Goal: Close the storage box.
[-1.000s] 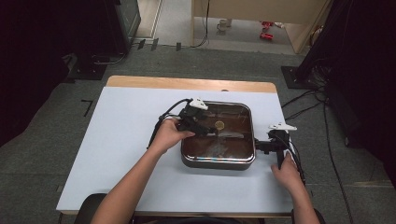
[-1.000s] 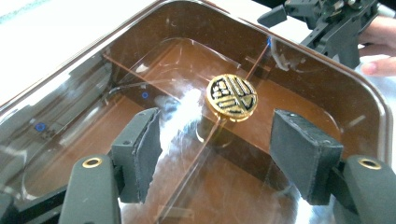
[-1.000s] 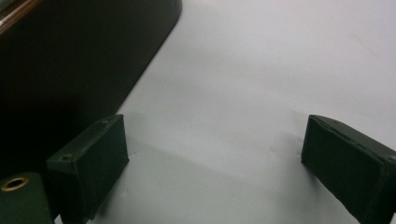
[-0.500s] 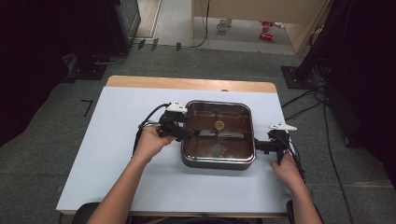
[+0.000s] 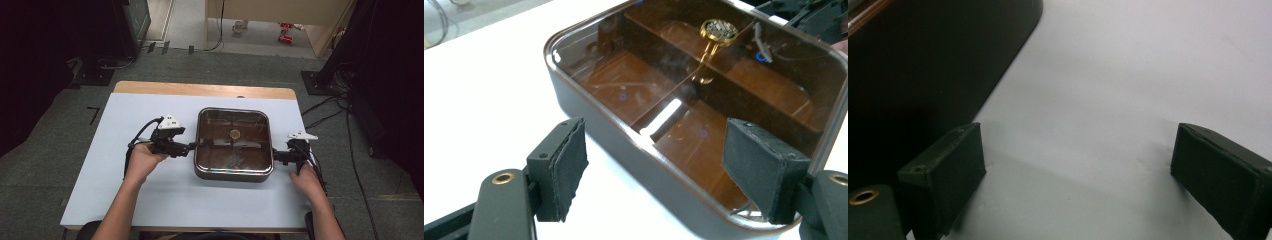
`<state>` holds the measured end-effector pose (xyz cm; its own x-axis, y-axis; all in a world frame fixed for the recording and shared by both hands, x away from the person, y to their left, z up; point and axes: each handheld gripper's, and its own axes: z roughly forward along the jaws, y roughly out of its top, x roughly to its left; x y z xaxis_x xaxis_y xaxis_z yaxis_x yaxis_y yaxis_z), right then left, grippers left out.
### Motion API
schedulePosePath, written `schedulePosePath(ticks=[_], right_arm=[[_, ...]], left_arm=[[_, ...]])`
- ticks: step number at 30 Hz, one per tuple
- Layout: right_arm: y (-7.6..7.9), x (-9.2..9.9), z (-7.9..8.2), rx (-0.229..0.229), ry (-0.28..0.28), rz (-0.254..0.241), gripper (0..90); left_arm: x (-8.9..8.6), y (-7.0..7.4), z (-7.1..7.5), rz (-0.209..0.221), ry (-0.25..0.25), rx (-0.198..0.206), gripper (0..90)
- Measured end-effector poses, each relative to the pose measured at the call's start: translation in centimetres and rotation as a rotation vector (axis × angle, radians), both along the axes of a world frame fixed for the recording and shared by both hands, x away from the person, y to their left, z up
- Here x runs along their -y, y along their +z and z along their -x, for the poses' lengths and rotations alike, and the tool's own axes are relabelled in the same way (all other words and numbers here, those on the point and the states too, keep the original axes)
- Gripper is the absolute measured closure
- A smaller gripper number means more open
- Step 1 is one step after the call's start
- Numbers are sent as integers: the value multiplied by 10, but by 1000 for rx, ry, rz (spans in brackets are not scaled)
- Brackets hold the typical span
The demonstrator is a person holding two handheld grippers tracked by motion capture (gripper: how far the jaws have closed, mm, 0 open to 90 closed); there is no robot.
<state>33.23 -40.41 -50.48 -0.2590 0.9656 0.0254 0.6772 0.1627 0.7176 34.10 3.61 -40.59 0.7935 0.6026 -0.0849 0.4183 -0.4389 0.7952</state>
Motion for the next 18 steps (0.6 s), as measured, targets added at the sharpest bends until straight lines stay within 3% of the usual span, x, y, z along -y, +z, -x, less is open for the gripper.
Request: schedulePosePath(ticks=[7,18], right_arm=[[0,0,0,0,-1,0,65],[0,0,0,0,0,1,65]], left_arm=[[-18,-9,8,9,41,15,253],[-41,-34,23,-19,125,26,233]])
